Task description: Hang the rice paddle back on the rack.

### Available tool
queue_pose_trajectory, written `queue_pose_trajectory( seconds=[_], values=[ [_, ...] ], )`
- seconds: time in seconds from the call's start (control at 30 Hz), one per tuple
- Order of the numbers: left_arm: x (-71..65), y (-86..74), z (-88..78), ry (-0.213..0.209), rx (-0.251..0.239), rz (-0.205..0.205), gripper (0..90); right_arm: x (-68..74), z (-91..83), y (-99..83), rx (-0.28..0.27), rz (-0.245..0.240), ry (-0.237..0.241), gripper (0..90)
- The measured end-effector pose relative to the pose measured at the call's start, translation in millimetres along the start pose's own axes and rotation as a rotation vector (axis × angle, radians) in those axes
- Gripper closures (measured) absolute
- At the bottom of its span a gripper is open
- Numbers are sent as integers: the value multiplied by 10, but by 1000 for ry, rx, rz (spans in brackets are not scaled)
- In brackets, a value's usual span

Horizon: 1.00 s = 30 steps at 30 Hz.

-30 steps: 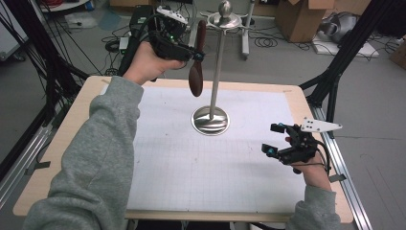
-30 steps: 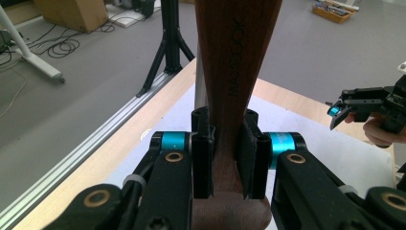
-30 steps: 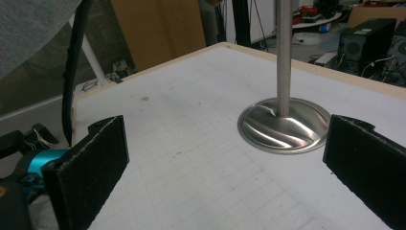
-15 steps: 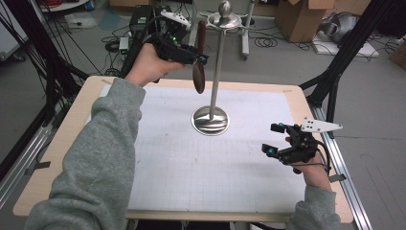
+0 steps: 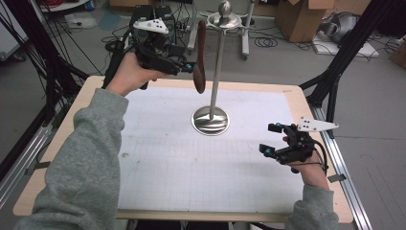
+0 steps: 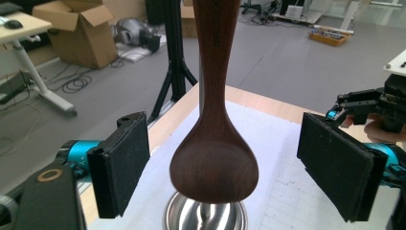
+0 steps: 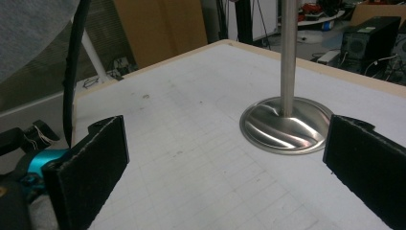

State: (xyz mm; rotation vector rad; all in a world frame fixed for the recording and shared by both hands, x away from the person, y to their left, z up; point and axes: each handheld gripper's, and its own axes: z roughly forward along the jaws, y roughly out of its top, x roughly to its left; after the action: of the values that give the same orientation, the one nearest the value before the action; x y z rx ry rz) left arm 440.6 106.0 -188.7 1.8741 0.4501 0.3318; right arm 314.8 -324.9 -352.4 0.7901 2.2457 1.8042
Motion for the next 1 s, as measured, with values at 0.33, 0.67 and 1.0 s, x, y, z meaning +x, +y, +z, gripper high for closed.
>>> queue_pose_trajectory(
  seconds=[0.33,0.67,1.0],
  values=[
    [-21,-310,-210,23,-12,-14,122,33,11,13,1,-7,-3,4],
    [-92,-599,-388,46,-37,-27,127,42,33,21,10,-10,-12,4],
    [-150,-881,-515,73,-20,-29,127,64,58,29,12,-22,-13,4]
  ],
)
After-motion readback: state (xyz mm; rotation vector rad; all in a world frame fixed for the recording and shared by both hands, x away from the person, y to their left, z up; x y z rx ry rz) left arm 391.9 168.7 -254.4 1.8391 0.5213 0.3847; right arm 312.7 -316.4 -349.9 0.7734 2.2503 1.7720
